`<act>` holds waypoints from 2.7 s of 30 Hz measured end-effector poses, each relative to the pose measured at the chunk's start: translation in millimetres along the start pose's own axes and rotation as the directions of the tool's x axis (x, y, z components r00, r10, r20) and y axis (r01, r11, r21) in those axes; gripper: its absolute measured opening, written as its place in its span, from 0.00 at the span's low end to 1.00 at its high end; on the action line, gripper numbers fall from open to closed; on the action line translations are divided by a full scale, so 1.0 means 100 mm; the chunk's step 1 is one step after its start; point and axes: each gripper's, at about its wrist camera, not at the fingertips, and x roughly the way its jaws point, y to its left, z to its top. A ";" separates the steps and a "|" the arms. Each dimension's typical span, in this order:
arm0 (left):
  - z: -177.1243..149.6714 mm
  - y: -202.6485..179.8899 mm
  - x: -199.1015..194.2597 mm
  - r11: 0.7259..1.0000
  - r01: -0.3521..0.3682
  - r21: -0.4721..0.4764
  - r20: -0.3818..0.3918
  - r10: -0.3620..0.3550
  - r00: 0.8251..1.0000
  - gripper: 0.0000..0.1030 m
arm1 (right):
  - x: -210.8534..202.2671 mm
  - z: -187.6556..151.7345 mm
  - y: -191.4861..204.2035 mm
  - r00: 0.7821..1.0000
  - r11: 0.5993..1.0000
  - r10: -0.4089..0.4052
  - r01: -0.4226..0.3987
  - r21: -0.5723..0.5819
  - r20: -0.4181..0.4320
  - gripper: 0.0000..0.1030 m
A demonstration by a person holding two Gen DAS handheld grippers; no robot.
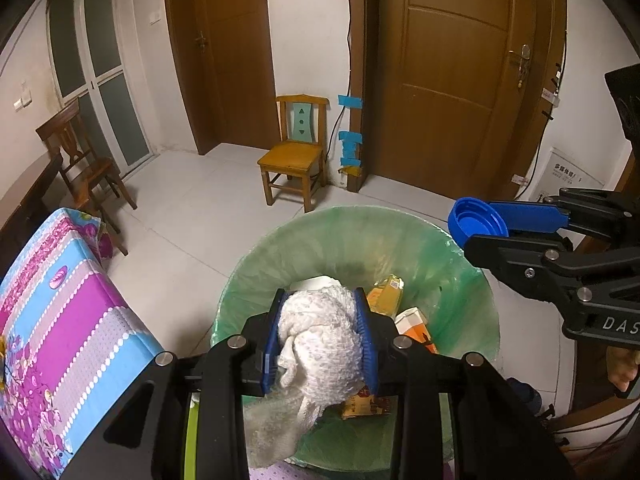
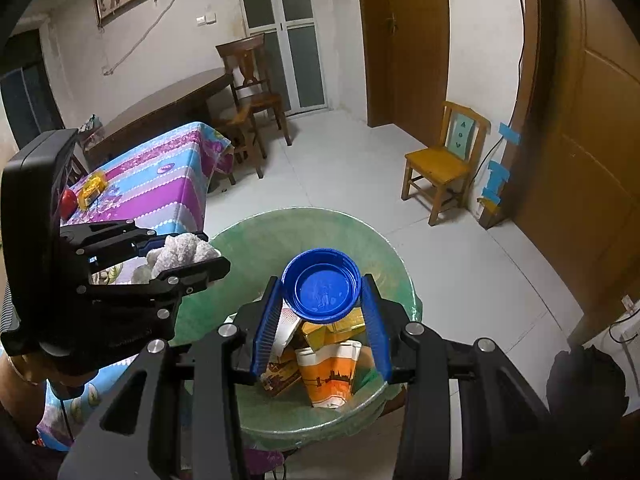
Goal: Collect trash
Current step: 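Open both grippers to drop the cloth and cap into the bin, then grasp the white rolled cloth with the left gripper while the right approaches the table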
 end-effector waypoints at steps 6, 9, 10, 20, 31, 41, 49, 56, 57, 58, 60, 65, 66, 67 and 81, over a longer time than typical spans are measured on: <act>0.00 -0.02 0.03 0.999 -0.039 0.009 0.008 0.039 0.999 0.41 | 0.01 0.02 -0.04 1.000 1.000 -0.018 0.018 -0.005 0.018 0.52; 0.00 -0.03 0.04 0.998 -0.056 0.020 0.011 0.055 0.998 0.55 | 0.01 0.01 -0.07 1.000 1.000 -0.015 0.015 -0.002 0.027 0.54; -0.01 -0.04 0.04 0.997 -0.068 0.027 0.013 0.068 0.998 0.55 | 0.00 0.00 -0.07 1.000 1.000 -0.014 0.014 -0.001 0.027 0.54; -0.05 -0.09 -0.09 0.988 -0.141 0.054 0.062 0.138 0.989 0.55 | -0.02 0.00 -0.07 0.999 1.000 -0.015 0.015 0.005 0.032 0.54; -0.25 0.00 -0.62 0.976 -0.217 -0.005 0.132 0.216 0.968 0.55 | -0.33 0.01 0.26 0.978 0.996 -0.077 0.086 -0.039 0.193 0.54; -1.07 0.76 -1.69 0.913 -0.300 -0.276 0.119 0.342 0.932 0.56 | -0.61 -0.07 1.17 0.879 0.984 0.005 0.082 -0.161 0.477 0.54; -2.13 1.92 -2.63 0.703 -0.425 -0.570 -0.020 0.505 0.863 0.56 | -0.28 -0.01 2.17 0.897 0.931 0.278 -0.164 -0.325 0.344 0.54; -3.03 2.89 -3.04 0.485 -0.417 -0.769 -0.165 0.480 0.862 0.56 | -0.04 0.08 3.01 0.894 0.866 0.402 -0.302 -0.398 0.198 0.54; -3.11 2.99 -3.02 0.469 -0.413 -0.781 -0.179 0.467 0.866 0.56 | -0.01 0.09 3.06 0.895 0.863 0.408 -0.313 -0.396 0.182 0.54; -3.14 3.03 -2.99 0.462 -0.411 -0.786 -0.187 0.456 0.870 0.56 | 0.04 0.12 3.11 0.896 0.861 0.415 -0.331 -0.387 0.157 0.54; -3.16 3.10 -2.87 0.458 -0.395 -0.796 -0.189 0.432 0.882 0.56 | 0.12 0.15 3.14 0.897 0.860 0.425 -0.360 -0.363 0.118 0.54; -3.15 3.26 -2.50 0.421 -0.426 -0.801 -0.257 0.401 0.879 0.56 | 0.17 0.18 3.00 0.900 0.867 0.427 -0.380 -0.322 0.087 0.54; -3.17 3.30 -2.41 0.417 -0.430 -0.801 -0.272 0.387 0.881 0.56 | 0.17 0.18 2.96 0.900 0.868 0.426 -0.381 -0.318 0.087 0.54; -3.16 3.30 -2.38 0.418 -0.442 -0.794 -0.276 0.401 0.874 0.56 | 0.17 0.20 2.94 0.902 0.871 0.424 -0.380 -0.312 0.086 0.54; -3.52 2.97 -3.08 0.417 -0.430 -0.801 -0.196 0.496 0.846 0.30 | 0.40 0.13 3.96 0.852 0.729 0.513 -0.497 -0.472 -0.106 0.54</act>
